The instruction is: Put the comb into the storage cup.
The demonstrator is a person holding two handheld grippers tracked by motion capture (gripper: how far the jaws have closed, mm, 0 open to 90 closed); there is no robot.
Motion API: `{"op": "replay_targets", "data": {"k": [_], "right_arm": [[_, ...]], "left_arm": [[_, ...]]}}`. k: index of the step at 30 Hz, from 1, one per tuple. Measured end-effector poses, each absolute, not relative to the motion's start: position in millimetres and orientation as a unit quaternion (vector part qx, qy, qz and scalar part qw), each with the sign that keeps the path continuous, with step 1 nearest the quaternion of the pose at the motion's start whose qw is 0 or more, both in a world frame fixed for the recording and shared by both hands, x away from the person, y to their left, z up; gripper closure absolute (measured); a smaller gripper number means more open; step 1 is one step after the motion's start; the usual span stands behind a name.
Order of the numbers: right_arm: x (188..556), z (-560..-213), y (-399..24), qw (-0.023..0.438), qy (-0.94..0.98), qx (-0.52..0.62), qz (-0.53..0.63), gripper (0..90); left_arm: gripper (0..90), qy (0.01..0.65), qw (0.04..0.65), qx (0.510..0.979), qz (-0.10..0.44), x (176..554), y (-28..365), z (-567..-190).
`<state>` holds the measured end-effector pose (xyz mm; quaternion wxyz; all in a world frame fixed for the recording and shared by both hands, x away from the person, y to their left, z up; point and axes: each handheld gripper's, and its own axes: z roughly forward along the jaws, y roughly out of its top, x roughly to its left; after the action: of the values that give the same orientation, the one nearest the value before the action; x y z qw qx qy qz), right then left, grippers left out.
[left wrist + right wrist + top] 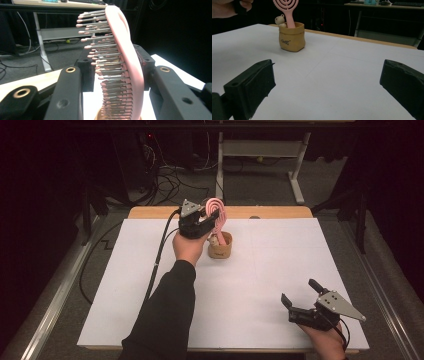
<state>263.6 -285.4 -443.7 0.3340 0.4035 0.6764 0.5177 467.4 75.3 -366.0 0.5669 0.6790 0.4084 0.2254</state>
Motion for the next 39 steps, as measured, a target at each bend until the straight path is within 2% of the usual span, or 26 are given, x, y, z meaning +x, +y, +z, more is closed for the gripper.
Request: {"op": "replay_targets", "data": {"k": [16,36,39], "right_arm": [[262.7,-443.7,-283.5,0.336,0.679,0.400,0.516,0.0],[262.5,-442.7,-283.5,0.338,0.677,0.401,0.516,0.0],[262.8,-443.1,-283.7,0.339,0.677,0.401,0.515,0.0]], "left_arm": [[55.9,0.395,0.549,0.692,0.253,464.8,78.4,-364.9],[52.6,0.385,0.537,0.706,0.255,465.9,81.1,-368.2],[47.2,0.391,0.535,0.708,0.244,468.1,81.9,-370.5]]}}
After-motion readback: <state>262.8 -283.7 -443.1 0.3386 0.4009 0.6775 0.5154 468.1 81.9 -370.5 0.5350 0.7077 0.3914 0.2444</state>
